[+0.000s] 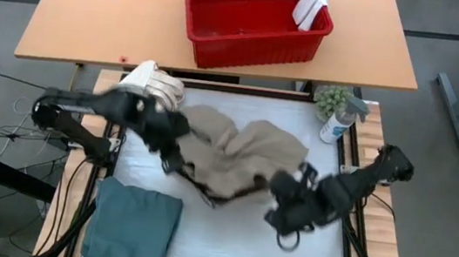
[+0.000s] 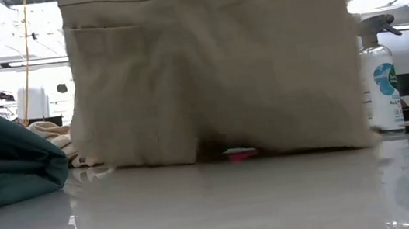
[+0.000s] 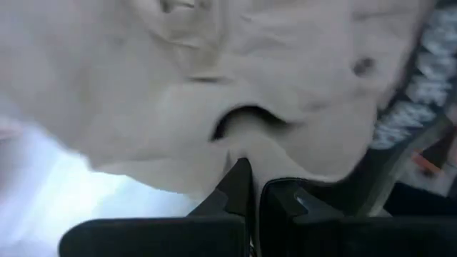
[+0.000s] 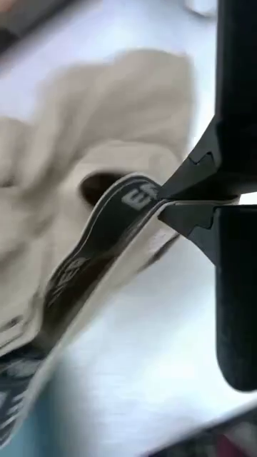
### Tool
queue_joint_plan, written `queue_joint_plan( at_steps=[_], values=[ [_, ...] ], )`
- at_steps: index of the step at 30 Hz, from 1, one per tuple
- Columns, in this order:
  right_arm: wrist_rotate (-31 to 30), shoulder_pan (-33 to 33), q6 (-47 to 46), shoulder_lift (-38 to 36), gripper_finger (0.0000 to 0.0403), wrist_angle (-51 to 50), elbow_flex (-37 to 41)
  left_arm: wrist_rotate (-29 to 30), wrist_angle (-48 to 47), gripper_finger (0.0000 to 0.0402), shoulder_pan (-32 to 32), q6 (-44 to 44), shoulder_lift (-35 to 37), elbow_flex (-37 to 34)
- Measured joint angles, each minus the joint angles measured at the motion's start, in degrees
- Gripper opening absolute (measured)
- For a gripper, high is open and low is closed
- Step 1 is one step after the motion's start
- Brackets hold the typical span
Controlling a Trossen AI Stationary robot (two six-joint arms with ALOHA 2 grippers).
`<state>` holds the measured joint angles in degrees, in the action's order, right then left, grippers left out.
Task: Fold Laundry from Bin
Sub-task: Fold the brown shorts
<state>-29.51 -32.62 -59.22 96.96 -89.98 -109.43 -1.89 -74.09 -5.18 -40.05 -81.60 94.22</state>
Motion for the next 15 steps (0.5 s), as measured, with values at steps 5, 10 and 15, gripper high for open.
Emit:
queue_joint_plan(
  at_steps=[5, 10, 15],
  values=[
    [8.6, -7.7, -12.7, -0.1, 0.0027, 0.0, 9.3, -9.6, 22.3, 0.0, -7.5, -6.1, -0.1, -14.8],
    [12.5, -14.0, -15.6, -0.1, 0.0027, 0.7, 12.5, -15.7, 42.7, 0.0, -9.9, -14.4, -0.1, -26.6],
    [16.0, -18.6, -15.5, -0.1, 0.0047, 1.0, 13.2, -21.3, 51.9, 0.0006, -10.0, -19.7, -0.1, -32.4]
  ],
)
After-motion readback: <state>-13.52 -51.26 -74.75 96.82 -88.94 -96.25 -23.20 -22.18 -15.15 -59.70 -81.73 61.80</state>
